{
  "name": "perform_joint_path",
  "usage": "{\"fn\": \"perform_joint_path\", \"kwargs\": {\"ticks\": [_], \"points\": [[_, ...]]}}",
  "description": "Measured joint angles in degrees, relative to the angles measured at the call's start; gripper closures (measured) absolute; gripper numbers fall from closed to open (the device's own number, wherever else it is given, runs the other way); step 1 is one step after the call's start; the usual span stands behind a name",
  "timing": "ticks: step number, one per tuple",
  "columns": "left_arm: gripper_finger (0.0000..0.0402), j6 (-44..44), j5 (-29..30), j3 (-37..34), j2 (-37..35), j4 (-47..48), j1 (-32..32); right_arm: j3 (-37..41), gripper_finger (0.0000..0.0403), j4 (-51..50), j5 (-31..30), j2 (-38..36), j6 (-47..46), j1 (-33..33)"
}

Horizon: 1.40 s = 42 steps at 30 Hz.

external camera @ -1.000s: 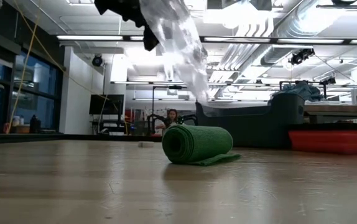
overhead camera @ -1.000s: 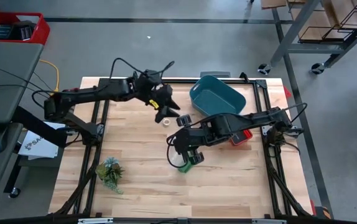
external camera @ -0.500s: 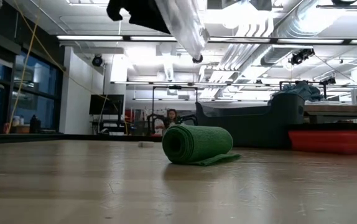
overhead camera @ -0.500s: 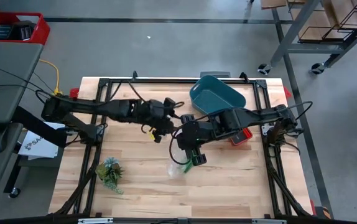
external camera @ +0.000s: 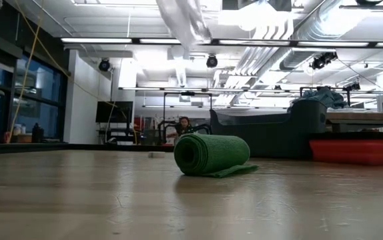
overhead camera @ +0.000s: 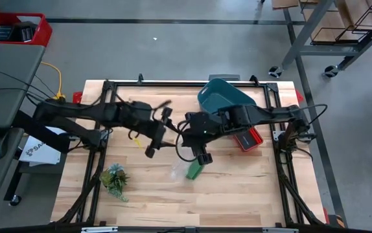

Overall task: Roll bandage
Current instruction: Prepare the transparent zip bag

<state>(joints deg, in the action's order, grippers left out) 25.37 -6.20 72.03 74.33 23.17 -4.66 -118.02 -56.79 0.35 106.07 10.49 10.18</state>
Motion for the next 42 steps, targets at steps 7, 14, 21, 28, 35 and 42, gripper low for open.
{"fn": "perform_joint_path", "kwargs": {"ticks": [7, 14, 21, 28, 35, 42], "points": [[0.0193, -9.6, -11.7, 0.0, -2.0, 1.2, 3.6, 0.0, 0.0403, 6.9, 0.2, -1.9, 0.3, -0.3], [0.0193, -18.4, -23.7, 0.0, -2.4, -2.1, 5.9, 0.0, 0.0403, 8.4, 0.7, -2.9, 0.5, -0.4], [0.0193, -20.7, -25.2, 0.0, -2.4, -3.4, 6.2, 0.0, 0.0403, 11.2, 2.1, -2.9, 1.0, -0.4], [0.0193, -20.9, -25.5, 0.0, -2.4, -0.3, 6.2, 0.0, 0.0403, 12.5, 2.1, -2.8, 2.4, -0.4], [0.0193, -21.5, -25.6, 0.0, -2.1, 1.1, 6.2, 0.0, 0.0403, 16.3, 2.0, -3.5, 2.5, -0.5], [0.0193, -22.3, -25.2, 0.0, -1.7, 0.4, 6.2, 0.0, 0.0403, 18.6, 1.6, -4.7, 2.0, -0.6]]}}
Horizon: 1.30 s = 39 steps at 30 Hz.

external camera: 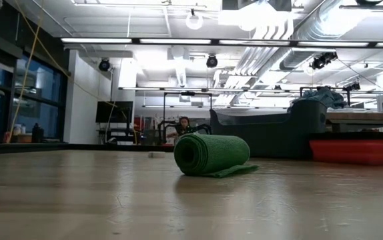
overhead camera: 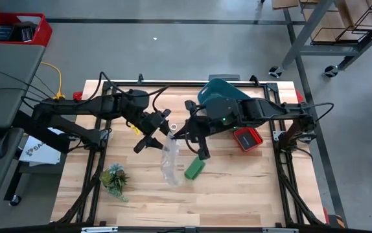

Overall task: Roll bandage
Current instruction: Prepare the transparent zip bag

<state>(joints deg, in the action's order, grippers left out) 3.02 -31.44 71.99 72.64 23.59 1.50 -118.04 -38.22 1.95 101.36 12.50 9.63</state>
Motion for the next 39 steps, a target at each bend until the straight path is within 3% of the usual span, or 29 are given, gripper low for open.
{"fn": "perform_joint_path", "kwargs": {"ticks": [12, 26, 30, 39], "points": [[0.0204, -2.5, -2.8, 0.0, 0.0, -3.9, -0.1, 0.0, 0.0403, -3.9, -1.5, 0.0, 0.4, 0.0], [0.0340, -2.9, -2.3, 0.0, 0.0, -3.8, 0.0, 0.0, 0.0403, -8.6, -4.2, -0.3, 2.1, -0.2], [0.0347, -2.9, 1.2, 0.0, 0.0, -3.8, 0.1, 0.0, 0.0403, -10.4, -5.9, -1.2, 2.0, -0.3], [0.0333, -2.6, 3.2, 0.0, 0.0, -3.9, 2.2, 0.0, 0.0403, -13.1, -5.9, -1.7, -0.3, -0.4]]}}
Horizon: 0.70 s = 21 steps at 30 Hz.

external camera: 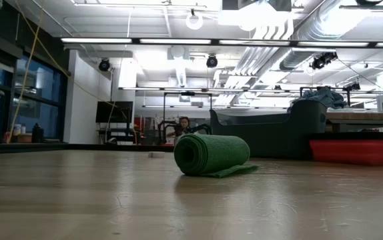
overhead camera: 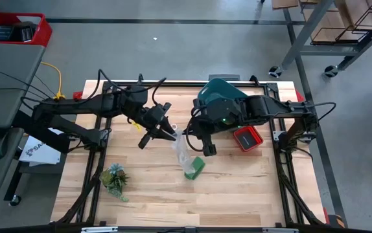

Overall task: Roll bandage
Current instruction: Prepare the transparent zip bag

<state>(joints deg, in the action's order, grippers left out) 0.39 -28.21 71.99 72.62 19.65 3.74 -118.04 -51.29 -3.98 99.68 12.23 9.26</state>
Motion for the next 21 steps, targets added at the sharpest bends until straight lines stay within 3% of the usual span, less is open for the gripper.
{"fn": "perform_joint_path", "kwargs": {"ticks": [13, 21], "points": [[0.0263, 3.4, 0.2, 0.0, 0.0, -0.4, 0.4, 0.0, 0.0403, 0.5, 1.1, 0.0, -0.4, 0.0], [0.0269, 7.7, -2.1, 0.0, 0.1, -0.5, -0.4, 0.0, 0.0403, 1.3, 1.2, 0.0, -0.2, -0.2]]}}
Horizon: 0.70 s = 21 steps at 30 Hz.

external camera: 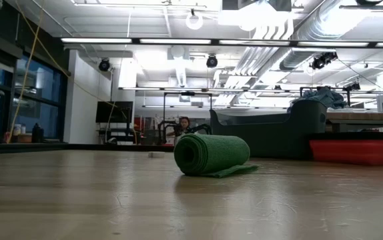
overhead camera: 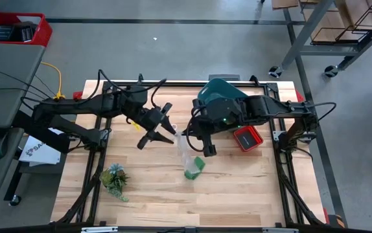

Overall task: Roll bandage
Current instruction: Prepare the transparent zip bag

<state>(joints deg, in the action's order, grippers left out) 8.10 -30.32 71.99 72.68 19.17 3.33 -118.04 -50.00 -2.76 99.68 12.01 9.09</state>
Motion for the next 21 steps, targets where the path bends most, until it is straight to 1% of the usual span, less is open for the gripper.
{"fn": "perform_joint_path", "kwargs": {"ticks": [3, 9, 13, 17, 21], "points": [[0.0283, -0.2, -4.1, 0.0, 0.7, -0.3, 0.0, 0.0, 0.0403, 0.5, 0.0, 0.0, -0.1, -0.2], [0.0308, -2.4, -4.4, 0.0, 2.7, -2.9, 0.0, 0.0, 0.0403, 1.2, 0.2, 0.0, 0.0, -0.8], [0.0333, -2.4, -4.4, 0.0, 2.7, -2.5, 0.0, 0.0, 0.0403, 1.0, 0.2, 0.0, 0.0, -0.9], [0.0389, -2.5, -5.6, 0.0, 1.7, -0.4, 0.0, 0.0, 0.0403, 0.4, -0.7, 0.0, 0.0, -0.8], [0.0399, -1.9, -5.8, 0.1, 0.9, 5.4, 0.0, 0.0, 0.0403, -1.1, -1.2, 0.0, -1.2, -0.9]]}}
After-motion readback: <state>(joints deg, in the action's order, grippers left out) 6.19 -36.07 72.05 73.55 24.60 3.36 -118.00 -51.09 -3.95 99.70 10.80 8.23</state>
